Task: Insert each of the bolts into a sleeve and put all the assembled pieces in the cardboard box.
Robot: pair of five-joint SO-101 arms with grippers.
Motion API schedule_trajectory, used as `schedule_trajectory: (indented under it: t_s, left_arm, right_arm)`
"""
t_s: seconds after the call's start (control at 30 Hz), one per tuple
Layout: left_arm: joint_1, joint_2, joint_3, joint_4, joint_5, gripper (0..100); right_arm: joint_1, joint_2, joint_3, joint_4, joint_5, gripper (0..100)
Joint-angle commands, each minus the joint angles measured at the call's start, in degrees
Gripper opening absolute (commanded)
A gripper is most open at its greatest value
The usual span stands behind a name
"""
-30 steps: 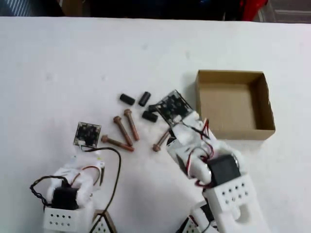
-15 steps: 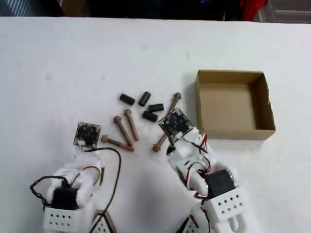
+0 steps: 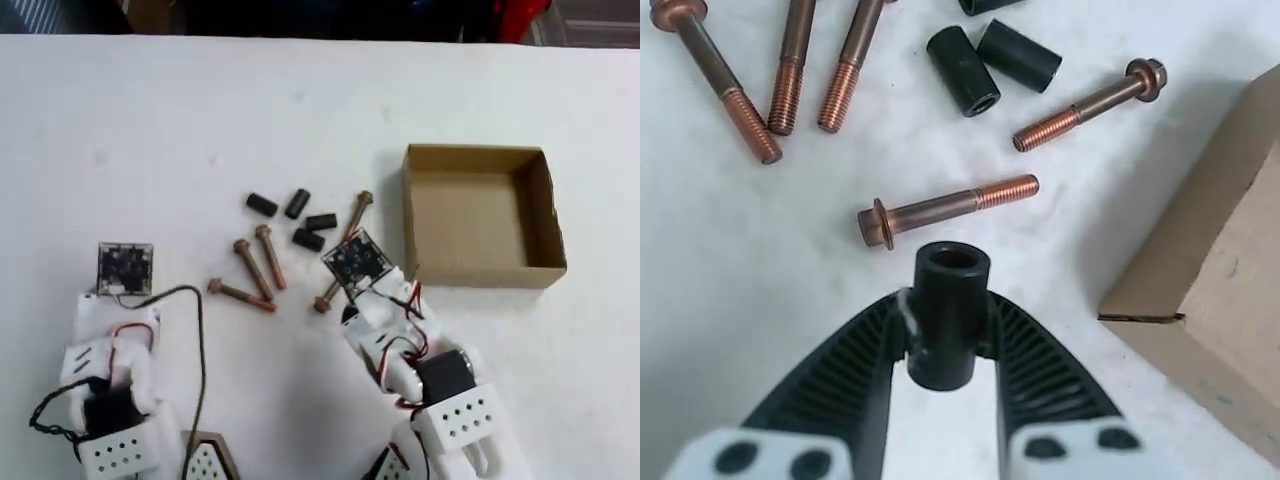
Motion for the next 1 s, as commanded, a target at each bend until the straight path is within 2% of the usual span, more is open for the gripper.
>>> schedule_trajectory:
  t_s: [0.0,0.17,0.37,0.57,0.7,0.83,0.97]
  left_arm:
    - [-2.3,-0.5,-6.0,-0.4,-7.3,2]
    - [-2.2,-0.4,-19.4,10.6,-8.8,2]
    - [-2.2,3.8,-28.3,15.0,-8.9,2]
    - [-2.2,26.4,-39.1,15.5,-8.4,2]
    - [-2.2,41.8,-48.2,16.3,-1.0,2]
    - [-0.8,53.9,-59.0,22.7,8.0,2]
    - [7.0,65.0,-69.6,33.8,9.0,2]
  right_arm:
    - [0.8,-1.0,-0.2,-1.5,-0.4,1.8]
    - [0.8,-1.0,-0.2,-1.5,-0.4,1.8]
    - [0.8,-1.0,-0.2,-1.5,-0.4,1.8]
    - [0.8,-1.0,-0.2,-1.5,-0.6,1.8]
    - [0.8,-1.0,-0.2,-1.5,-0.6,1.8]
    - [0.8,-1.0,-0.2,-1.5,-0.6,1.8]
    - [0.8,-1.0,-0.2,-1.5,-0.5,1.8]
